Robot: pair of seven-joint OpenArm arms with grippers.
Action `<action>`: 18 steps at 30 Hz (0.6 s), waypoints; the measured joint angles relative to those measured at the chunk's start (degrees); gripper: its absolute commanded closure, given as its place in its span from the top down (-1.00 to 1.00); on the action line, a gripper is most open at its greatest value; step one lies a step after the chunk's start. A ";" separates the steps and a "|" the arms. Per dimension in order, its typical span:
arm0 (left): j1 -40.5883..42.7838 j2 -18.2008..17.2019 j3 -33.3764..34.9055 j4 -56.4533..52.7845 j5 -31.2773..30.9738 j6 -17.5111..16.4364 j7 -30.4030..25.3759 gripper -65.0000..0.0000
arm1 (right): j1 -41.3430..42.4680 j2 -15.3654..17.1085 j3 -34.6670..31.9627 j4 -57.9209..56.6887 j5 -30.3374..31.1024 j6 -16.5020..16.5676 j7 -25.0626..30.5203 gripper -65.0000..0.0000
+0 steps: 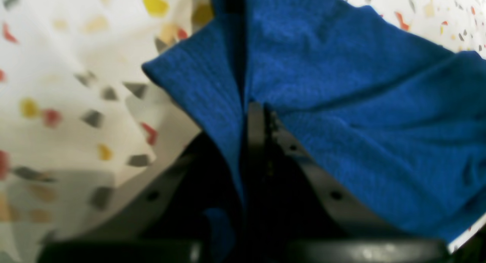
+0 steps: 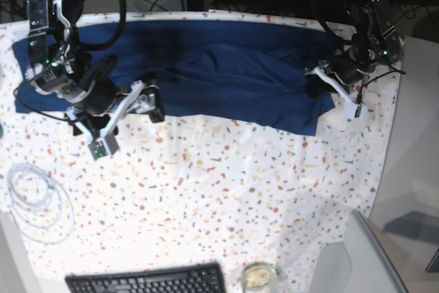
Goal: Layout the t-shirt on the table in an organized manner, then fold the t-shirt properly
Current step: 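Grasp the strip's end with both grippers and lift it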
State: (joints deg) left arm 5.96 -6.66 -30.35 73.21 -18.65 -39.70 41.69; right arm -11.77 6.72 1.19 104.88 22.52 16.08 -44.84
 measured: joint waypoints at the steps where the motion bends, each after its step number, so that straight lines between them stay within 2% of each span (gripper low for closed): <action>1: 0.07 -0.52 -0.22 0.70 0.04 0.00 -0.02 -1.00 | -0.37 0.00 1.46 0.00 -0.04 0.02 0.02 0.80; 5: 0.02 -2.75 -0.39 4.50 0.11 0.17 -0.09 -1.00 | -1.18 -0.17 5.16 -0.02 0.00 0.02 0.00 0.81; 9: 1.68 -3.52 -0.31 9.25 0.28 0.09 -0.28 -1.00 | -1.60 -0.13 8.63 -1.22 -0.20 0.15 0.02 0.82; 13: 5.70 -3.54 0.37 16.37 0.74 3.78 0.39 -1.00 | -1.62 -0.31 10.82 -3.80 -0.07 0.24 -0.04 0.82; 16: 7.48 -1.95 0.61 21.62 0.59 5.33 0.17 -1.00 | -1.57 -0.31 12.00 -4.37 0.02 0.24 0.00 0.82; 18: 8.22 -1.09 3.02 23.93 0.24 6.47 3.08 -1.00 | -1.44 -0.31 12.96 -4.48 0.00 0.24 0.02 0.82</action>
State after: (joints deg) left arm 14.17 -7.75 -27.33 97.14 -18.41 -33.23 44.77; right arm -13.21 6.42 14.15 100.40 22.52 16.32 -44.82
